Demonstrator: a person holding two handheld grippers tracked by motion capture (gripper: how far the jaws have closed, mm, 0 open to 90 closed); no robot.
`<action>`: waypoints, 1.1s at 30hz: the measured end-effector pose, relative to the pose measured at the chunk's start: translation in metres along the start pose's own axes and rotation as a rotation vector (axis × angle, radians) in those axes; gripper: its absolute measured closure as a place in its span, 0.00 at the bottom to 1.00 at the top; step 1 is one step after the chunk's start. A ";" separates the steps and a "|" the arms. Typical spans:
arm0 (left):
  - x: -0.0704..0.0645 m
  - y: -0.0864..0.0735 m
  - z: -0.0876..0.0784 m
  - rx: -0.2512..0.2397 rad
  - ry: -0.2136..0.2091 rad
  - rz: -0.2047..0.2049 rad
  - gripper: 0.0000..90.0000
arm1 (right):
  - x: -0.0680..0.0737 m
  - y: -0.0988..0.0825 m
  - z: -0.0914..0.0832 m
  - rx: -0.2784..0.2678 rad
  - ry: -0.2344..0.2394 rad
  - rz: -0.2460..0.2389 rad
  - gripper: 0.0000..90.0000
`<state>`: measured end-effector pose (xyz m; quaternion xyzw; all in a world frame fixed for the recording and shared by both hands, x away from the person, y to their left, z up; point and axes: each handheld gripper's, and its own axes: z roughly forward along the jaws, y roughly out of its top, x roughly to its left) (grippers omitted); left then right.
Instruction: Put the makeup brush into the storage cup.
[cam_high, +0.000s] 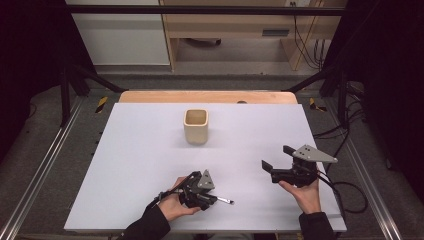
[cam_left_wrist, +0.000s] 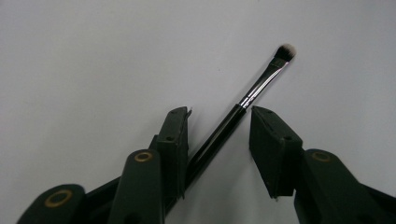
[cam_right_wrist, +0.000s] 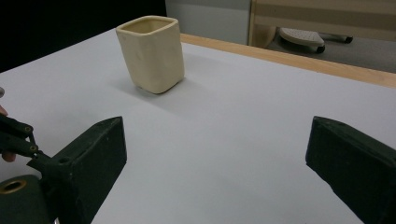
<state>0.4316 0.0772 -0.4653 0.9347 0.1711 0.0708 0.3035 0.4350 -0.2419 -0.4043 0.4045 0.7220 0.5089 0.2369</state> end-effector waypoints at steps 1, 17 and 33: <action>0.000 0.000 0.000 0.000 0.000 0.000 0.65 | 0.000 0.000 0.000 -0.001 -0.001 0.003 0.06; -0.001 0.001 -0.003 0.031 -0.010 -0.012 0.85 | 0.001 0.000 0.001 0.000 0.001 0.005 0.06; -0.002 0.002 -0.004 0.046 -0.004 -0.035 0.92 | 0.000 0.000 0.001 0.001 0.001 0.002 0.06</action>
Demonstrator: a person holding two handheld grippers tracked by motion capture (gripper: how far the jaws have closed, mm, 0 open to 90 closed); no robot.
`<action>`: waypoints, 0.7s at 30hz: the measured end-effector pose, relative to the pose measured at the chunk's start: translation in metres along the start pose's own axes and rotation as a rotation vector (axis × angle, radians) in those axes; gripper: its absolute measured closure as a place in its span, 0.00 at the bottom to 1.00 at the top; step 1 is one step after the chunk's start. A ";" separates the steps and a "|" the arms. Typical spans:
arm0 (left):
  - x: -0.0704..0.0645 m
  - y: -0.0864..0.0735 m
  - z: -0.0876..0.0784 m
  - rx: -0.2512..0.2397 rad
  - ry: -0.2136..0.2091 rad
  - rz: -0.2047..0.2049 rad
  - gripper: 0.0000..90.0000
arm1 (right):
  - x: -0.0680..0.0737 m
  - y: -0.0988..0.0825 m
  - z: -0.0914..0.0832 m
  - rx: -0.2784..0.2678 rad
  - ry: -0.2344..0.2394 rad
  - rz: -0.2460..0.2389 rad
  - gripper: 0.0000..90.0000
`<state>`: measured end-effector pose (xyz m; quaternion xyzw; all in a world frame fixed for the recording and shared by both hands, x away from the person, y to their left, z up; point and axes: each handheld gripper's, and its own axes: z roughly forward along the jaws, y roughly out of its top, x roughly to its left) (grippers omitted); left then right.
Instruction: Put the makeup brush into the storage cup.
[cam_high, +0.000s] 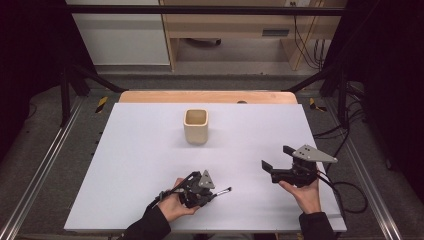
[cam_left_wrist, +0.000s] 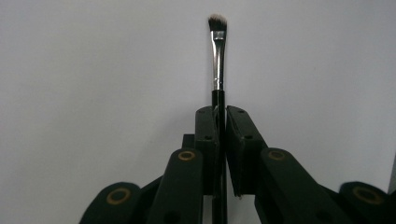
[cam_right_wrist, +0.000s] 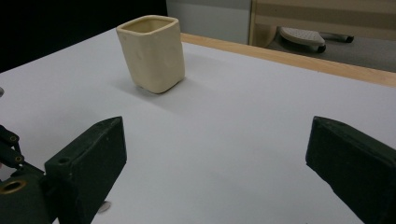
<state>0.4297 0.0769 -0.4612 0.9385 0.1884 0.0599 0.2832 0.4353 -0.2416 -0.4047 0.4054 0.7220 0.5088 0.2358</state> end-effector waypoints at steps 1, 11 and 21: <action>0.001 0.000 0.000 0.002 -0.013 -0.003 0.90 | 0.000 0.000 0.000 0.001 -0.001 0.001 0.06; 0.002 0.007 -0.018 -0.013 -0.001 0.014 0.67 | -0.001 0.001 -0.002 -0.002 -0.004 0.001 0.06; 0.010 0.020 -0.015 0.101 -0.008 0.043 0.52 | -0.002 0.002 -0.003 -0.009 -0.002 0.004 0.06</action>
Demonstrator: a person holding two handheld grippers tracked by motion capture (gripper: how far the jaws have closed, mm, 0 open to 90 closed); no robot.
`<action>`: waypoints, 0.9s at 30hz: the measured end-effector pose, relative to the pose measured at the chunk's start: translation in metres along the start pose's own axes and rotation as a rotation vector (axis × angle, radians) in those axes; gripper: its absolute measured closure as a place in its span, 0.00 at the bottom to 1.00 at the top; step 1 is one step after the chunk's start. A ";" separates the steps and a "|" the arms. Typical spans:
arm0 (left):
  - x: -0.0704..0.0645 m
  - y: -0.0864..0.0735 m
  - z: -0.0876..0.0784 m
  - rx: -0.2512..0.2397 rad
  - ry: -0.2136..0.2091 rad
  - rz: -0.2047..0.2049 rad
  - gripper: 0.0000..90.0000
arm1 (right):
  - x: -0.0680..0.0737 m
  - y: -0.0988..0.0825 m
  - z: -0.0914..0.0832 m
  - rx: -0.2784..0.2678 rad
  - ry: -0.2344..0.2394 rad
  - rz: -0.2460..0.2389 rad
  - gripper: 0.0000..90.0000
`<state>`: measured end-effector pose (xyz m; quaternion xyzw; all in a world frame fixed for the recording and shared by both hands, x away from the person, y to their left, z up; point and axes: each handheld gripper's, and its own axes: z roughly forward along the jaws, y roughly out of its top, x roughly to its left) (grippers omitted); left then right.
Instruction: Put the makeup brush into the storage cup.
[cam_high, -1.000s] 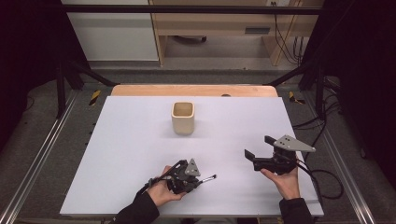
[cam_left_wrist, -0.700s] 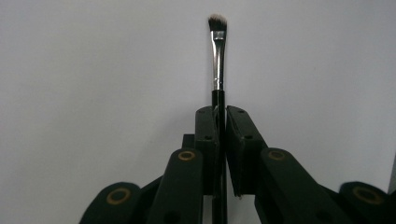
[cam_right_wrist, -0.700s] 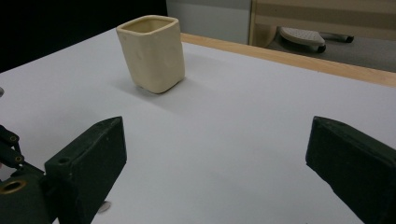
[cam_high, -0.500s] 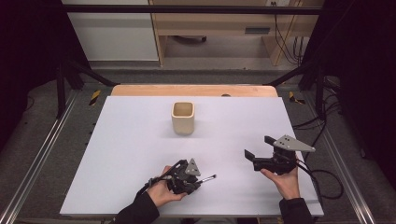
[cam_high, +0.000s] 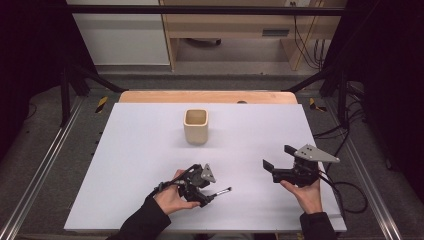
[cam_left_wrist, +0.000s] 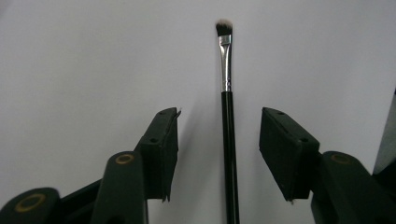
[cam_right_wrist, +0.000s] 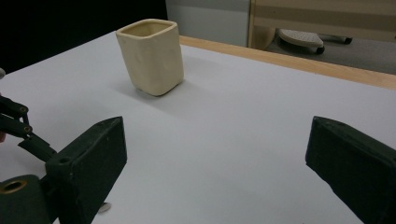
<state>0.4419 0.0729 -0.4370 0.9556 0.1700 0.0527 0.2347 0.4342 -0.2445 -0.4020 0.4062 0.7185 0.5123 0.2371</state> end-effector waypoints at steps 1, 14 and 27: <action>0.000 0.000 0.000 0.000 0.000 0.000 0.50 | 0.000 0.000 0.000 0.000 0.000 0.000 0.06; -0.003 0.015 0.017 0.099 -0.035 0.022 0.60 | 0.000 0.000 0.001 0.003 -0.001 -0.001 0.06; -0.004 0.019 0.023 0.117 -0.037 0.023 0.79 | 0.000 0.000 0.000 0.005 0.001 0.001 0.06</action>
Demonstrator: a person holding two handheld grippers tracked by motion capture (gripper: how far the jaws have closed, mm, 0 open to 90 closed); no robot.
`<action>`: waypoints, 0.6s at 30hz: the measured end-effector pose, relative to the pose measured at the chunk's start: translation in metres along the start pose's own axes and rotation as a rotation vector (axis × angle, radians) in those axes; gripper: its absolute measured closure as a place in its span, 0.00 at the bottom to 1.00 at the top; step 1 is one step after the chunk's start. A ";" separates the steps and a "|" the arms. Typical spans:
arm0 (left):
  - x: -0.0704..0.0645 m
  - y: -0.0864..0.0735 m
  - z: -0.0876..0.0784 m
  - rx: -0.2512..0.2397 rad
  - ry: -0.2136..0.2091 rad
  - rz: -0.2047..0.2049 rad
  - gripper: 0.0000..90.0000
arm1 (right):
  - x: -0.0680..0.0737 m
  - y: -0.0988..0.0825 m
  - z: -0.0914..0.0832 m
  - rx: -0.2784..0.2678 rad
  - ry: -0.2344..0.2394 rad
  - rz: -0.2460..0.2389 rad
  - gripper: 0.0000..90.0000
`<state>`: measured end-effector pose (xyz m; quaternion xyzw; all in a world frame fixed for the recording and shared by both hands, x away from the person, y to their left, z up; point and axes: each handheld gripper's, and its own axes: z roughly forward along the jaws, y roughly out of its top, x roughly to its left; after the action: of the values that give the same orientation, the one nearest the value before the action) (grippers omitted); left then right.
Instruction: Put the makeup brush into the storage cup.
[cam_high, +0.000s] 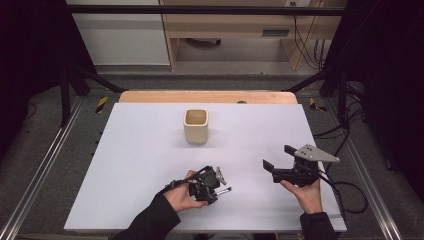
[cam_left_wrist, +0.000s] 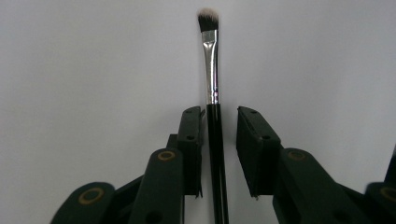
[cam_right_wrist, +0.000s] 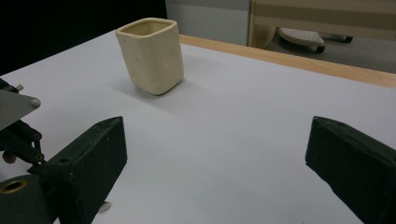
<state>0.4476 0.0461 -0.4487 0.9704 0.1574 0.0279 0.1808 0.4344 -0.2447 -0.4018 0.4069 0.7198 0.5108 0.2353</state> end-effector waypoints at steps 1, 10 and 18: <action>0.000 0.000 0.000 0.000 0.000 0.000 0.80 | 0.000 0.000 0.000 0.000 0.000 0.000 0.06; -0.001 0.000 0.000 0.006 0.004 -0.007 0.88 | 0.000 0.000 0.001 0.007 0.000 -0.003 0.06; -0.005 0.001 0.001 0.013 0.020 -0.011 0.93 | 0.000 0.000 0.001 0.007 0.002 0.002 0.06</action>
<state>0.4435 0.0435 -0.4489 0.9704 0.1644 0.0355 0.1733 0.4347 -0.2442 -0.4024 0.4077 0.7214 0.5091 0.2328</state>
